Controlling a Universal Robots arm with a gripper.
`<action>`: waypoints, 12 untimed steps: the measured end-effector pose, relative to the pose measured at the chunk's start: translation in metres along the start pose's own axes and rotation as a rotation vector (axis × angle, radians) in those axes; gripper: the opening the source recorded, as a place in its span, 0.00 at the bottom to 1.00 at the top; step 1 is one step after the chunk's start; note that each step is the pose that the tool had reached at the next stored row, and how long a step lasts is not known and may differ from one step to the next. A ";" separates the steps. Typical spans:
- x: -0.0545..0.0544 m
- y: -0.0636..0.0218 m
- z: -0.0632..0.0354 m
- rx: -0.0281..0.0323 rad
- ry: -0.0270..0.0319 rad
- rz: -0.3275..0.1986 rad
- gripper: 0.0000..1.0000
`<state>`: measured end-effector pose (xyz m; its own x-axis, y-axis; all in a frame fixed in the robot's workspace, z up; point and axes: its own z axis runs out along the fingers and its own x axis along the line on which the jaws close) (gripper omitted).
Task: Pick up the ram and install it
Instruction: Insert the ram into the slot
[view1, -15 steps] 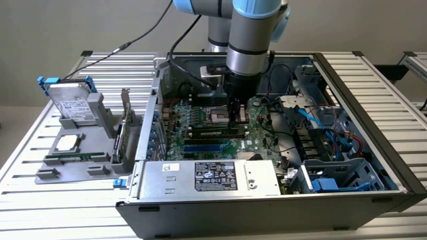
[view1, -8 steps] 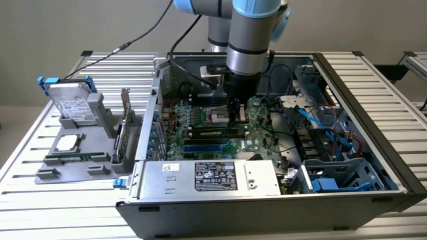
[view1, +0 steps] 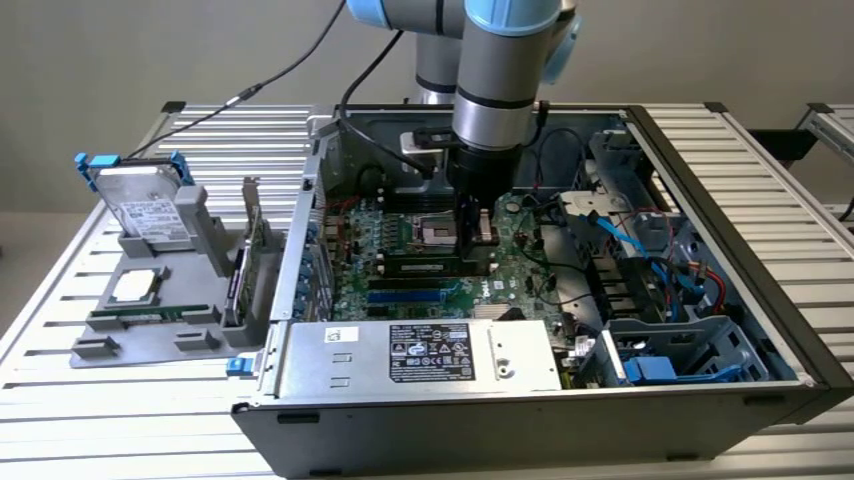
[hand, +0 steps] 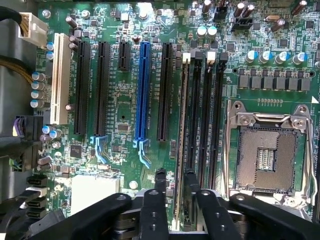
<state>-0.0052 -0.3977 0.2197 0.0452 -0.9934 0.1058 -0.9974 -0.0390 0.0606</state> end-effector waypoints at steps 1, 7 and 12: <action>0.000 0.0000 0.0001 0.0000 0.0010 0.000 0.35; -0.001 0.0001 -0.0012 -0.0004 0.0059 0.000 0.42; 0.000 0.0053 -0.0094 -0.0003 0.0057 0.000 0.42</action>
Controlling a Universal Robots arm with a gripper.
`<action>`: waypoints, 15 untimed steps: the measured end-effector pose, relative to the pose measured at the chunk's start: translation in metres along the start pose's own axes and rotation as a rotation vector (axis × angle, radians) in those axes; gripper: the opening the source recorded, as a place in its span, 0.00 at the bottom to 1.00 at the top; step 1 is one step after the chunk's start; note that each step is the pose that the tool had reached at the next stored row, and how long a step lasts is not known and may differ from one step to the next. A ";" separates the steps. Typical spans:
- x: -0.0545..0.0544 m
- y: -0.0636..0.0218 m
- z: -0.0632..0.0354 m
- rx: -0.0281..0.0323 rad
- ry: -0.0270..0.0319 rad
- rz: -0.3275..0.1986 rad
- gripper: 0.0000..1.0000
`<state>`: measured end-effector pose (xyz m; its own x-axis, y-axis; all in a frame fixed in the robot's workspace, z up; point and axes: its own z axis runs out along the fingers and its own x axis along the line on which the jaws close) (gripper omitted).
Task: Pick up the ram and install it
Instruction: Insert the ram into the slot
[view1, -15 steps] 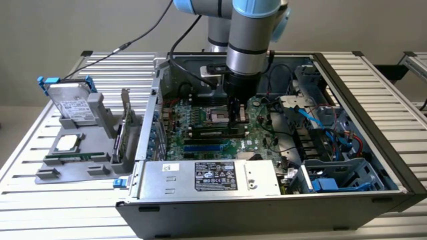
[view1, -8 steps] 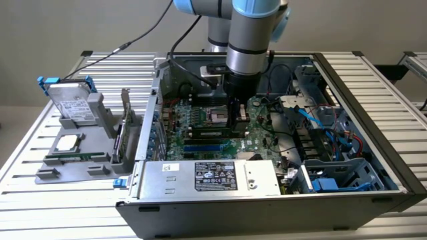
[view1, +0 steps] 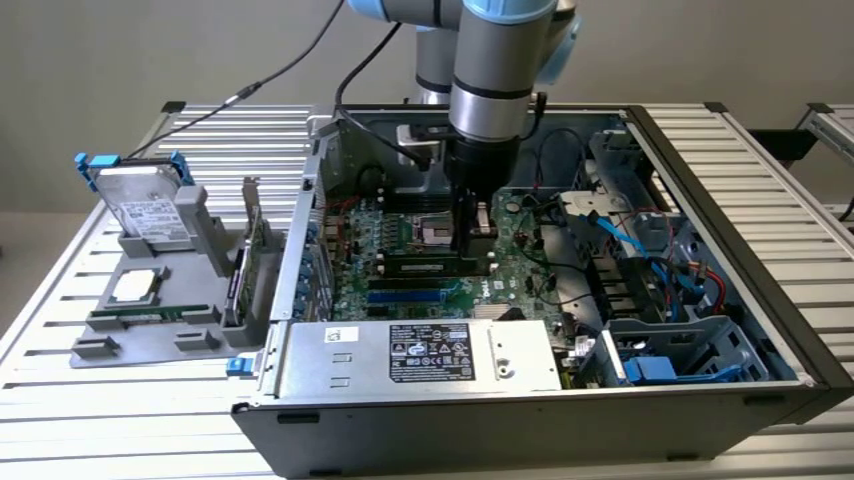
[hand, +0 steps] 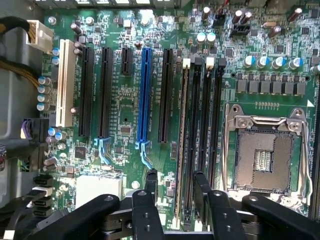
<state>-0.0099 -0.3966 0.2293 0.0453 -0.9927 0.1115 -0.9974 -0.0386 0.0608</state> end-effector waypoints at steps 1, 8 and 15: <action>0.000 0.0019 -0.0016 0.0000 0.0000 0.000 0.42; 0.000 0.0143 -0.0067 0.0000 -0.0002 0.000 0.42; 0.000 0.0187 -0.0100 -0.0002 -0.0002 0.002 0.33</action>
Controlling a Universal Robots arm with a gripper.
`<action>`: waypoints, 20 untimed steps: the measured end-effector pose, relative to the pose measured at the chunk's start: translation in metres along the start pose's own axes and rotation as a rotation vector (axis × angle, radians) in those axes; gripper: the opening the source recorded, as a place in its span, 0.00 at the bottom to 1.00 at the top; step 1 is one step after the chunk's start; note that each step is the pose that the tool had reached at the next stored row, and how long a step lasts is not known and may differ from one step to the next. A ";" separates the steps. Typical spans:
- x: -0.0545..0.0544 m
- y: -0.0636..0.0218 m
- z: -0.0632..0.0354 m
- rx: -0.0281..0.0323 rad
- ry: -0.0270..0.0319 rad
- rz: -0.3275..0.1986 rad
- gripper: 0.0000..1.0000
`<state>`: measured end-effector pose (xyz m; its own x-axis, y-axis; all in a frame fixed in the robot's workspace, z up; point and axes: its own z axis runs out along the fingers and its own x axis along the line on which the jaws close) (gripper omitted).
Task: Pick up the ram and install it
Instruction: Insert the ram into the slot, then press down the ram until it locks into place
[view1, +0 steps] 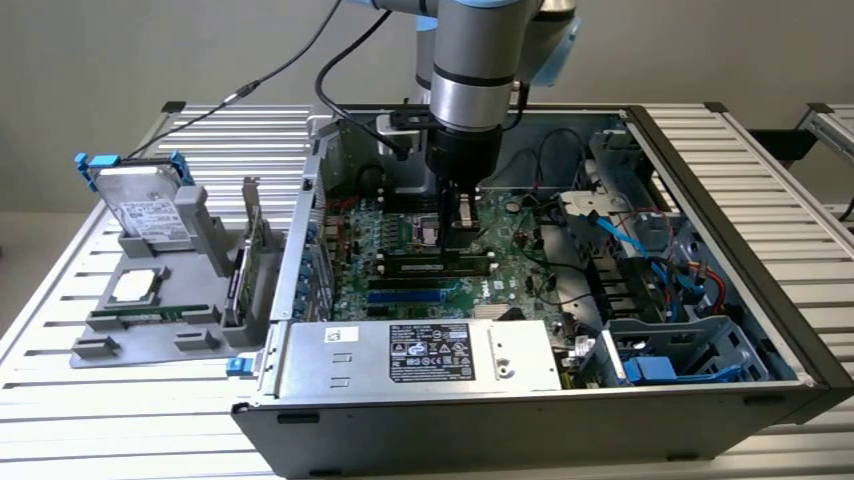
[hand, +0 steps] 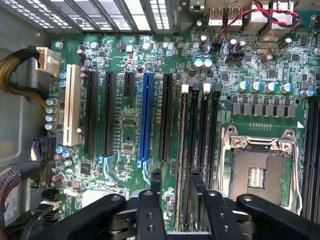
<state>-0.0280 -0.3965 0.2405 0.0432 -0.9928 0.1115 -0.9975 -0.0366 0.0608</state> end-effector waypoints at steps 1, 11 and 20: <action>0.000 0.0000 -0.0005 -0.0001 0.0000 0.001 0.27; 0.000 0.0002 -0.0014 -0.0003 -0.0002 0.002 0.10; 0.000 0.0002 -0.0014 -0.0003 -0.0001 0.002 0.10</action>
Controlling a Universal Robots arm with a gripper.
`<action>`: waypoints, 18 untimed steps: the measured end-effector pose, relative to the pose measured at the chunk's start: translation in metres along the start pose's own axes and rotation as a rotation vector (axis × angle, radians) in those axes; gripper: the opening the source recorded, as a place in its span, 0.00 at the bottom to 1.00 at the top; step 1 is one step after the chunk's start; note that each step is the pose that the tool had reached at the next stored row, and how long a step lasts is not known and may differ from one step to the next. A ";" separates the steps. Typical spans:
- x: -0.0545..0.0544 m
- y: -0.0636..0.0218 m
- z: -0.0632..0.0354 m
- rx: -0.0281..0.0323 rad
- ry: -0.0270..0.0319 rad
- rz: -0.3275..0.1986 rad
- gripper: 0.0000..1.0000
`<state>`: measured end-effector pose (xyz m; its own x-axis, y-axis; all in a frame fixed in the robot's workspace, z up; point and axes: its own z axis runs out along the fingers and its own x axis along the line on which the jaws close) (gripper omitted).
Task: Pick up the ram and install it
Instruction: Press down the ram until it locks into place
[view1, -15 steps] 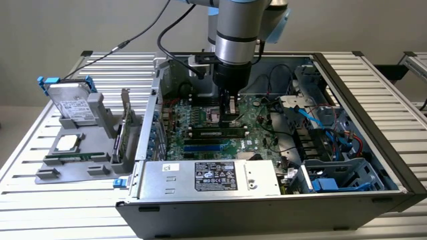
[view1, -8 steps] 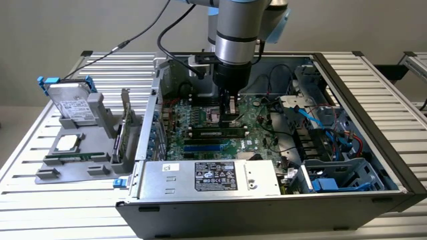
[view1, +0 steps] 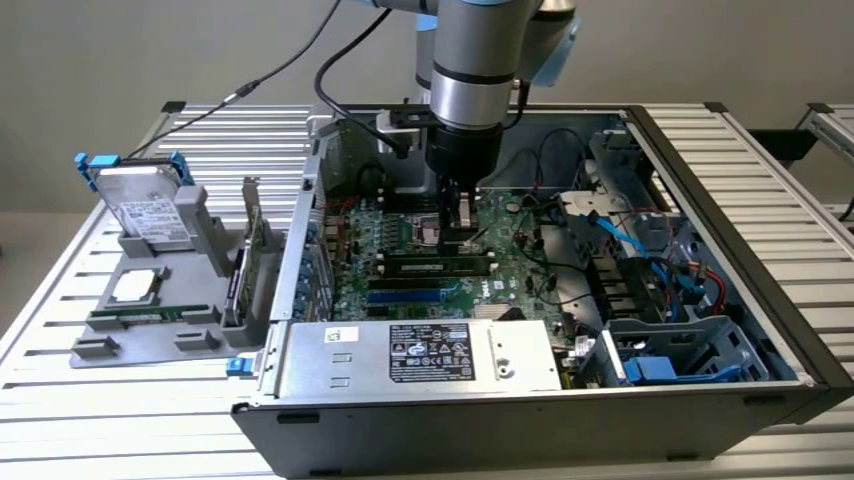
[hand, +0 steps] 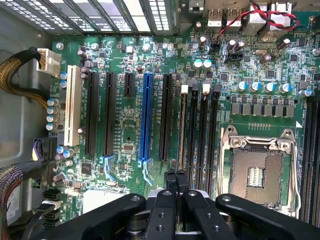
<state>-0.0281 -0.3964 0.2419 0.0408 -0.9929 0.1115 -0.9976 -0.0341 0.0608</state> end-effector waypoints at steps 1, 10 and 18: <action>0.000 0.0000 0.0000 0.0000 0.0000 0.000 0.10; 0.001 -0.0183 -0.0003 -0.0001 0.0001 0.000 0.10; 0.001 -0.0269 0.0006 0.0001 -0.0003 0.000 0.10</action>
<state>-0.0013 -0.3965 0.2398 0.0407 -0.9930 0.1112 -0.9976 -0.0341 0.0607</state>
